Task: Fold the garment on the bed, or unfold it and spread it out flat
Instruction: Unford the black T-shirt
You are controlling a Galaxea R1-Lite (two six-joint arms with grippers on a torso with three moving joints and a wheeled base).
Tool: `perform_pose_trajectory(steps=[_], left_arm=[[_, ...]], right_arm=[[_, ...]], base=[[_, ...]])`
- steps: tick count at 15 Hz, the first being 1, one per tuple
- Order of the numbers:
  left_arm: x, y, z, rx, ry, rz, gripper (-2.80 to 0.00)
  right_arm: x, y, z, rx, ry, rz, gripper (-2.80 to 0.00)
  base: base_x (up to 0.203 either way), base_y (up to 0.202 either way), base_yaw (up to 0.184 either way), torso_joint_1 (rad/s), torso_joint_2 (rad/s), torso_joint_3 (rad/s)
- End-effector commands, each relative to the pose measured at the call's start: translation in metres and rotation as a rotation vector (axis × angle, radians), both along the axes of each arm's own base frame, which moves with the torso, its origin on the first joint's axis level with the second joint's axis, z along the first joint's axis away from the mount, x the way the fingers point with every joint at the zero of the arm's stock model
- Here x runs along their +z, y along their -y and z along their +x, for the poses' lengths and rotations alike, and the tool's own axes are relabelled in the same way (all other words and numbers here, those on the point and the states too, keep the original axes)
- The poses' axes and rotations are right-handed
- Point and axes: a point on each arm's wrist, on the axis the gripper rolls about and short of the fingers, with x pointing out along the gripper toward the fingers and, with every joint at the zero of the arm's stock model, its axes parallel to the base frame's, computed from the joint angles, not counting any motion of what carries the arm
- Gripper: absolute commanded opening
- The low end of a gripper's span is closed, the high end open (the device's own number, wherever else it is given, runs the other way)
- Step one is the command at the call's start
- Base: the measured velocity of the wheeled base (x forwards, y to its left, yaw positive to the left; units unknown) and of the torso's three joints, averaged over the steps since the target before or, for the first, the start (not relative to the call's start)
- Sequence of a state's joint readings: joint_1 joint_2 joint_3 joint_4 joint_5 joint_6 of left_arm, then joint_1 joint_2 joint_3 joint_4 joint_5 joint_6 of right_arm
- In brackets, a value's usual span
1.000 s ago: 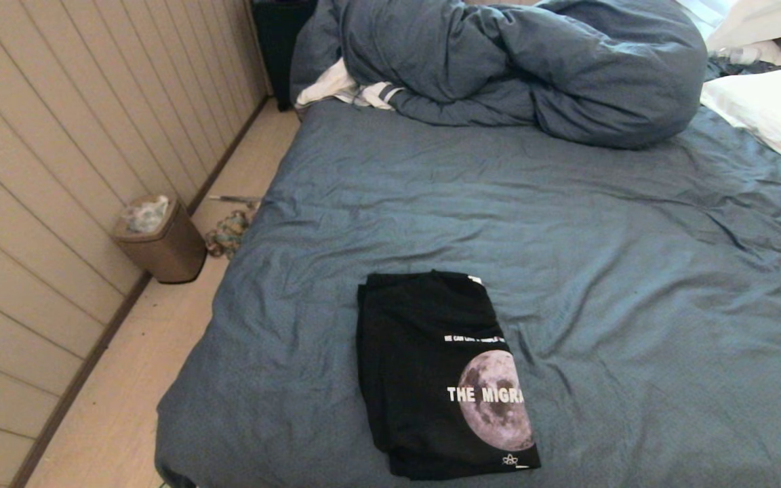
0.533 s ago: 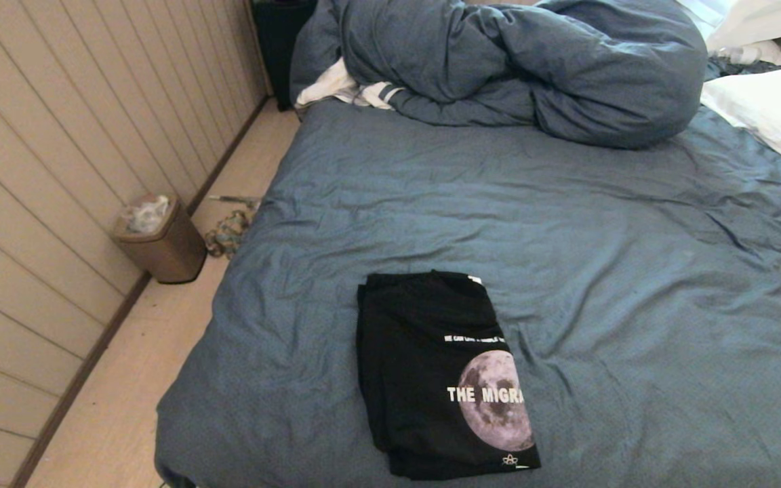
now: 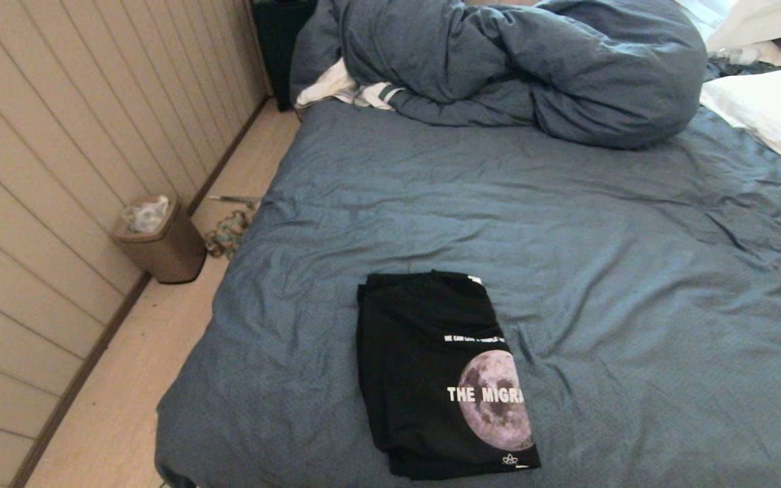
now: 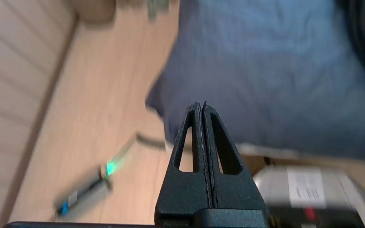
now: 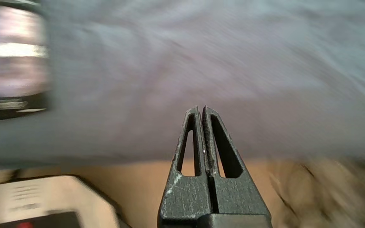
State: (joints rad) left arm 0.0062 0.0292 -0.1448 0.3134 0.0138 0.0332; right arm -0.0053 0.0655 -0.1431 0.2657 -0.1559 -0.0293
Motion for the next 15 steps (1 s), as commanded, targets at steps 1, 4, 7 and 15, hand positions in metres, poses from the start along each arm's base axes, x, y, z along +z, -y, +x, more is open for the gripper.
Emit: perform_pose_trajectory(steps=[1,4,7,15], left_arm=[[-0.007,0.000,0.003,0.004,0.068,0.002,-2.80],[-0.008,0.000,0.013,-0.018,0.224,0.019,-2.80],[-0.011,0.001,0.014,-0.058,0.238,0.075,-2.80],[-0.011,0.001,0.014,-0.063,0.241,0.074,-2.80]], right_arm=[[-0.008,-0.002,-0.003,0.092,0.042,0.010,-2.80],[-0.011,-0.003,0.003,0.132,0.120,0.004,-2.80],[-0.016,-0.003,0.008,0.170,0.156,-0.016,-2.80],[-0.016,-0.003,0.008,0.180,0.156,-0.061,-2.80]], base=[[0.000,0.000,0.000,0.000,0.00,0.000],[0.000,0.000,0.000,0.000,0.00,0.000],[0.000,0.000,0.000,0.000,0.00,0.000],[0.000,0.000,0.000,0.000,0.00,0.000]])
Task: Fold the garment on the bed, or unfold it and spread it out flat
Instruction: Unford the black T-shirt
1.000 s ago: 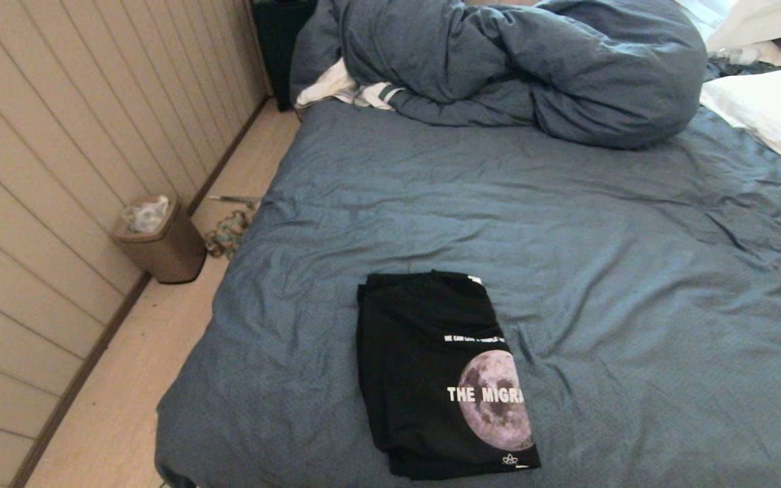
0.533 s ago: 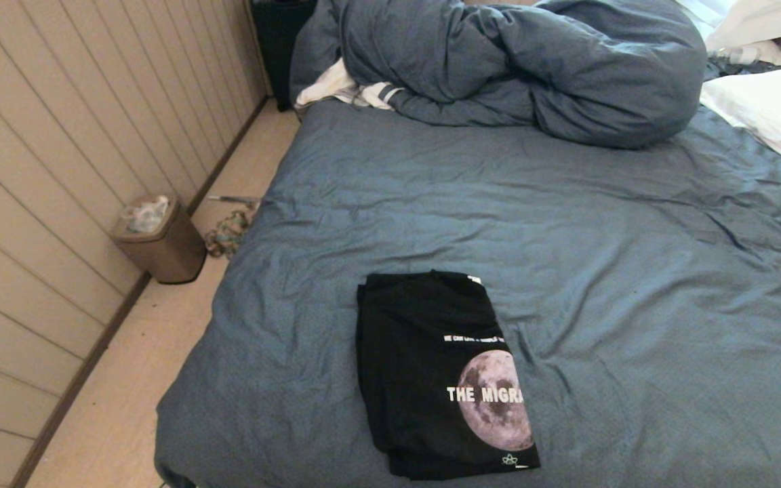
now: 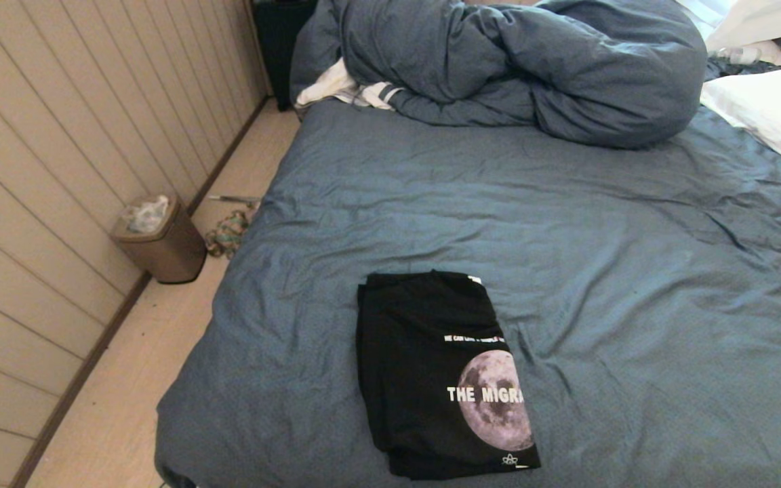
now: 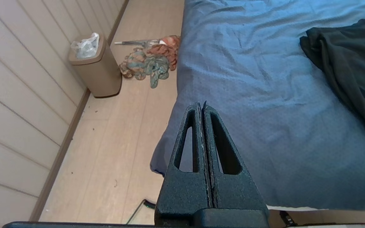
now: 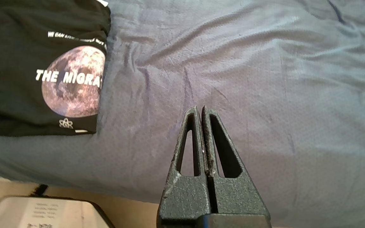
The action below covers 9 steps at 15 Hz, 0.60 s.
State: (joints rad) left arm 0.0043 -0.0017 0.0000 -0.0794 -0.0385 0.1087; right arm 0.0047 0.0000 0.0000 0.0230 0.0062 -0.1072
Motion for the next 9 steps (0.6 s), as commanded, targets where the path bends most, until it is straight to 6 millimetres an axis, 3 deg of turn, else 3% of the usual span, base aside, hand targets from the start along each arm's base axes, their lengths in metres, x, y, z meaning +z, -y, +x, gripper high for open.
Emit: perform_pose_trajectory(steps=[1,9], left_arm=[[-0.0104,0.0001,0.0031,-0.002,-0.038,0.003,-2.80],[-0.0111,0.0002,0.0030,-0.011,-0.042,0.011,-2.80]], right_arm=[[-0.0001,-0.0001,0.0001,0.004,-0.003,-0.009,-2.80],[-0.0004,0.0000,0.0001,-0.003,-0.002,0.047,-2.80]], base=[[0.000,0.000,0.000,0.000,0.00,0.000],[0.000,0.000,0.000,0.000,0.00,0.000]])
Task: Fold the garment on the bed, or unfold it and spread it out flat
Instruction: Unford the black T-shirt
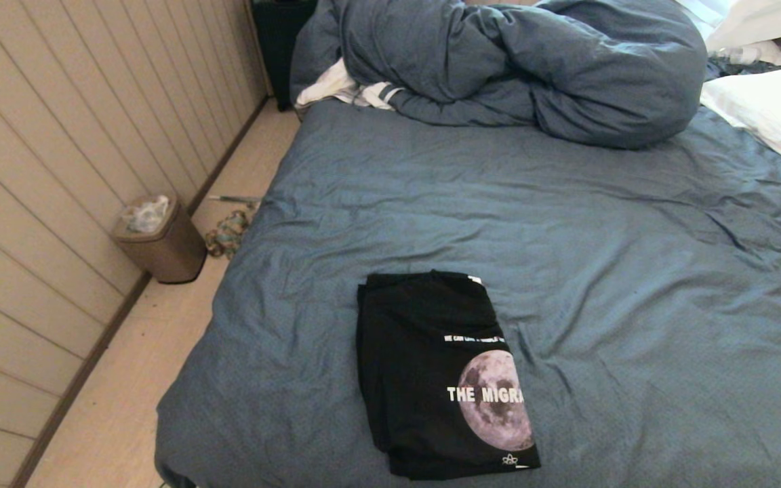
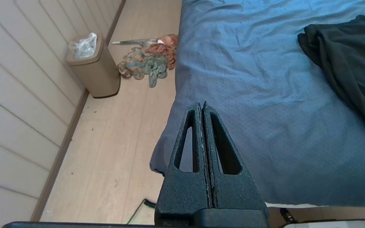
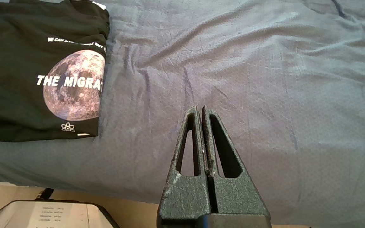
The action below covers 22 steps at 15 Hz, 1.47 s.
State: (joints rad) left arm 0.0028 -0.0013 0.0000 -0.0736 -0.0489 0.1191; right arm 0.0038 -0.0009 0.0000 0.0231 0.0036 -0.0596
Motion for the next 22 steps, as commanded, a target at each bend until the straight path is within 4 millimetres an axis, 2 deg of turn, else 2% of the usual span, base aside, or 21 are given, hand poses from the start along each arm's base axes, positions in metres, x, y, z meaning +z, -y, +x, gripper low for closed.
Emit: perform_pose_trajectory(steps=[1,15,22], left_arm=[[-0.0105,0.0000,0.0030,0.000,-0.036,0.003,-2.80],[-0.0105,-0.0001,0.0030,0.003,-0.037,-0.012,-2.80],[-0.0100,-0.0007,0.0030,0.028,-0.034,-0.082,-2.80]], right_arm=[[-0.0002,0.0000,0.0003,0.003,-0.002,0.000,-2.80],[-0.0005,0.0000,0.0003,0.002,-0.005,0.006,-2.80],[-0.0001,0.0000,0.0002,-0.002,-0.004,0.063,-2.80]], base=[[0.000,0.000,0.000,0.000,0.00,0.000],[0.000,0.000,0.000,0.000,0.00,0.000],[0.000,0.000,0.000,0.000,0.00,0.000]])
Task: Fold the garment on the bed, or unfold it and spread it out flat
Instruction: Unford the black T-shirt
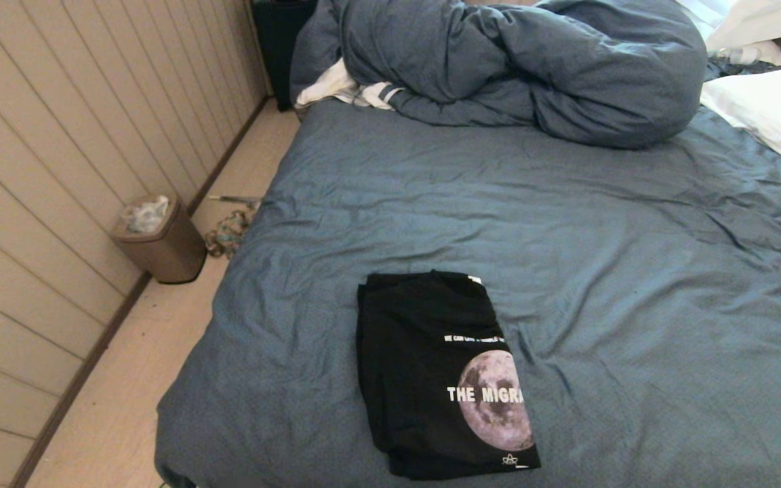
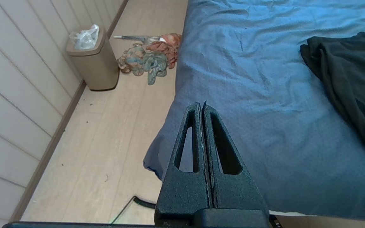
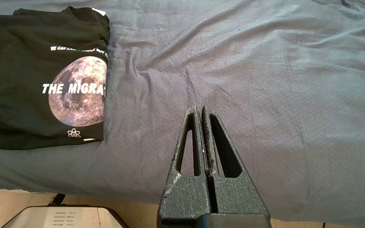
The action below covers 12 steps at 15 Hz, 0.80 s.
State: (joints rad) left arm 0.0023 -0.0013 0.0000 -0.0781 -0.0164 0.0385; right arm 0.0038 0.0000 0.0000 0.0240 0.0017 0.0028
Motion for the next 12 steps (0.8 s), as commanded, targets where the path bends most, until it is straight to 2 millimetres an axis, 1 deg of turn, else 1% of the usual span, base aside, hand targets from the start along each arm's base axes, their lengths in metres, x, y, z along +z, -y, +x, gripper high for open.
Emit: perform_pose_trajectory(steps=[1,12], left_arm=[[-0.0105,0.0000,0.0030,-0.001,-0.036,-0.002,-2.80],[-0.0105,0.0000,0.0030,-0.002,-0.037,-0.014,-2.80]], right_arm=[[0.0000,0.0000,0.0001,0.002,-0.002,0.000,-2.80],[0.0000,0.0000,0.0002,0.001,-0.004,0.001,-2.80]], base=[[0.000,0.000,0.000,0.000,0.00,0.000],[0.000,0.000,0.000,0.000,0.00,0.000]])
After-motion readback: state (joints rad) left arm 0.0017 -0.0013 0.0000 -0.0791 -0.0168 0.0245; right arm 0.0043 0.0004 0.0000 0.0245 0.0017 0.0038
